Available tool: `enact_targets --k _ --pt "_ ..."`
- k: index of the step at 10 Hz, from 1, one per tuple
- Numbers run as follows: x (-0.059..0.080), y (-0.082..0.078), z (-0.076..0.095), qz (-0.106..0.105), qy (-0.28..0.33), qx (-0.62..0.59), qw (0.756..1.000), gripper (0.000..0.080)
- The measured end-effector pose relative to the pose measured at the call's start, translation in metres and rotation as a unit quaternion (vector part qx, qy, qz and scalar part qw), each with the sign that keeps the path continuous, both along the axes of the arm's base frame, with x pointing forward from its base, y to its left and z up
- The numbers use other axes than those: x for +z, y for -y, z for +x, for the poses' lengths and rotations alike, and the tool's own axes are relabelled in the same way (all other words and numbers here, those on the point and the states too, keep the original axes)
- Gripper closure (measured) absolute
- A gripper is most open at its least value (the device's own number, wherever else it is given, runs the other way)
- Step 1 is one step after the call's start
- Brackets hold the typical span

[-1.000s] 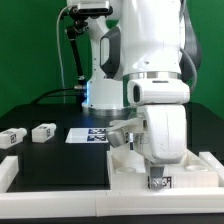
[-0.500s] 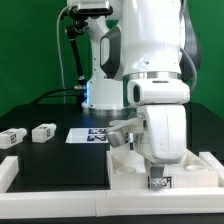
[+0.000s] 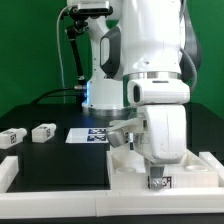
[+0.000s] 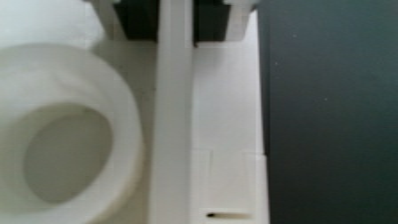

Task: Assemble square table

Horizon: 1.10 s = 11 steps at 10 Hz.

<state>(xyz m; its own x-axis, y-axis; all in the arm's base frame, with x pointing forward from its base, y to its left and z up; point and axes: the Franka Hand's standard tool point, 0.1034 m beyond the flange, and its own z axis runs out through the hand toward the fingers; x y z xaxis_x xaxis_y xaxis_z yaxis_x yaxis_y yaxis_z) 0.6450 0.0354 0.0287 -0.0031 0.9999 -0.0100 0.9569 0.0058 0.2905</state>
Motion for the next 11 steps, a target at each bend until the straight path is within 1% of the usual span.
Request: enact_targets --k 3,7,8,10,11 --pt "0.000 -0.010 0.001 0.002 -0.012 -0.016 1.000 0.0722" --pt "0.000 -0.012 -0.001 0.003 -0.013 -0.020 1.000 0.0722" --pt "-0.002 -0.012 -0.006 0.002 -0.021 -0.020 1.000 0.0722" --pt "-0.004 -0.013 -0.016 -0.001 -0.036 -0.019 0.999 0.0346" --pt "-0.004 -0.013 -0.021 -0.002 -0.043 -0.019 0.999 0.0346"
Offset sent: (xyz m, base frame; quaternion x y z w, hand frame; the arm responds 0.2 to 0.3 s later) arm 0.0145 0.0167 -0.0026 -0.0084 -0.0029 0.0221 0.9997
